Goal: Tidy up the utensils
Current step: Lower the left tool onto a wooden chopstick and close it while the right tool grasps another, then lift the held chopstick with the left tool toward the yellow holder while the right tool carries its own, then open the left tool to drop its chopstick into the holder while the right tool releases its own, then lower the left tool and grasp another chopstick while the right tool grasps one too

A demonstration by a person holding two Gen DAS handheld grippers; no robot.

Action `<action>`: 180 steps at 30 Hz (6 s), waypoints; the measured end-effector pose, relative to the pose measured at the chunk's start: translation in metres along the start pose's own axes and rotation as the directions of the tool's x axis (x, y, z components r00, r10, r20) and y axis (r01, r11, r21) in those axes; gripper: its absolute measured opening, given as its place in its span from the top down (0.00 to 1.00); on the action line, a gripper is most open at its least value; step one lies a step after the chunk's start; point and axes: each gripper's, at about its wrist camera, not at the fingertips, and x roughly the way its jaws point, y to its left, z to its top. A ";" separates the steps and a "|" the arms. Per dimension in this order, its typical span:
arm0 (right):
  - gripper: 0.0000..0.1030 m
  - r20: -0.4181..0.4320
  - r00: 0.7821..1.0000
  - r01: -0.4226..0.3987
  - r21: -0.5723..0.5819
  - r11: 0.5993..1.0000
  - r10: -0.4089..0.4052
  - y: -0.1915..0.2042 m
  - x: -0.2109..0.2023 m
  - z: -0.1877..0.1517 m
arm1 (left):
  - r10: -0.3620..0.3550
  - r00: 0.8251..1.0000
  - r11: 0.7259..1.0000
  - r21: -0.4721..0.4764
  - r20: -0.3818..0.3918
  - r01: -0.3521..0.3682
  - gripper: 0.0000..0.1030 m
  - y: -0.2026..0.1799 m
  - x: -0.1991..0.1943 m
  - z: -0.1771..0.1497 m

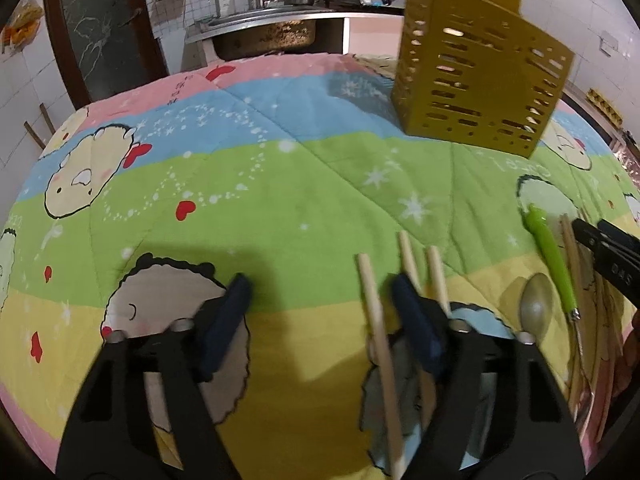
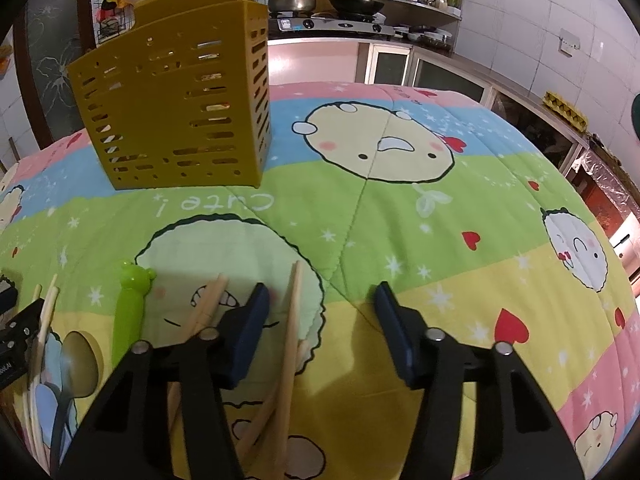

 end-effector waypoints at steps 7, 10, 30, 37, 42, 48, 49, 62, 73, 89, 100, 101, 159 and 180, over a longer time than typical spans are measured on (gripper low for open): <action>0.74 -0.019 0.999 -0.027 0.010 1.000 0.027 -0.003 -0.001 0.007 | -0.023 1.000 1.000 -0.005 -0.020 0.023 0.61 -0.002 -0.003 0.002; 0.86 -0.028 0.999 -0.041 0.015 0.999 0.041 -0.002 0.002 0.009 | -0.022 0.999 1.000 -0.007 -0.035 0.022 0.72 -0.003 -0.001 0.006; 0.95 0.105 0.992 -0.077 0.045 0.996 0.072 -0.003 -0.036 0.013 | -0.061 0.994 0.998 -0.020 0.091 0.063 0.96 -0.010 -0.028 0.015; 0.95 0.248 0.964 -0.113 0.061 0.992 0.094 -0.011 -0.074 0.018 | -0.095 0.951 0.994 -0.019 0.293 0.105 0.96 -0.008 -0.074 0.023; 0.95 0.337 0.935 -0.147 0.077 0.986 0.113 -0.018 -0.098 0.020 | -0.117 0.915 0.991 -0.014 0.386 0.132 0.96 -0.010 -0.099 0.029; 0.95 0.385 0.914 -0.167 0.067 0.984 0.129 -0.019 -0.116 0.020 | -0.132 0.889 0.989 0.005 0.438 0.145 0.96 -0.014 -0.115 0.024; 0.95 0.395 0.909 -0.170 0.065 0.983 0.131 -0.018 -0.121 0.019 | -0.132 0.886 0.990 0.007 0.444 0.144 0.96 -0.014 -0.118 0.023; 0.95 0.519 0.849 -0.133 0.019 0.991 0.104 -0.017 -0.164 -0.017 | -0.129 0.838 0.989 0.009 0.530 0.146 0.96 0.003 -0.141 0.002; 0.95 0.642 0.756 -0.152 -0.010 0.988 0.123 -0.015 -0.208 0.014 | -0.164 0.770 0.982 0.031 0.617 0.184 0.96 0.000 -0.174 0.024; 0.95 0.725 0.677 -0.187 0.000 0.982 0.129 0.010 -0.205 0.191 | -0.208 0.563 0.969 0.090 0.800 0.229 0.96 -0.048 -0.206 0.210; 0.95 0.626 0.764 -0.208 0.013 0.978 0.154 0.015 -0.109 0.220 | -0.215 0.621 0.973 0.107 0.754 0.206 0.96 -0.074 -0.098 0.230; 0.95 0.613 0.774 -0.205 0.008 0.979 0.157 0.016 -0.102 0.218 | -0.221 0.633 0.970 0.102 0.742 0.220 0.96 -0.073 -0.091 0.229; 0.42 0.038 0.999 0.015 0.115 0.993 -0.020 -0.013 -0.038 -0.017 | -0.061 0.988 0.998 -0.004 0.141 0.062 0.06 0.009 -0.036 0.021; 0.41 0.000 0.999 0.045 0.090 0.995 -0.045 -0.003 -0.029 -0.028 | -0.040 0.999 0.999 0.022 0.006 0.040 0.17 0.001 0.001 0.002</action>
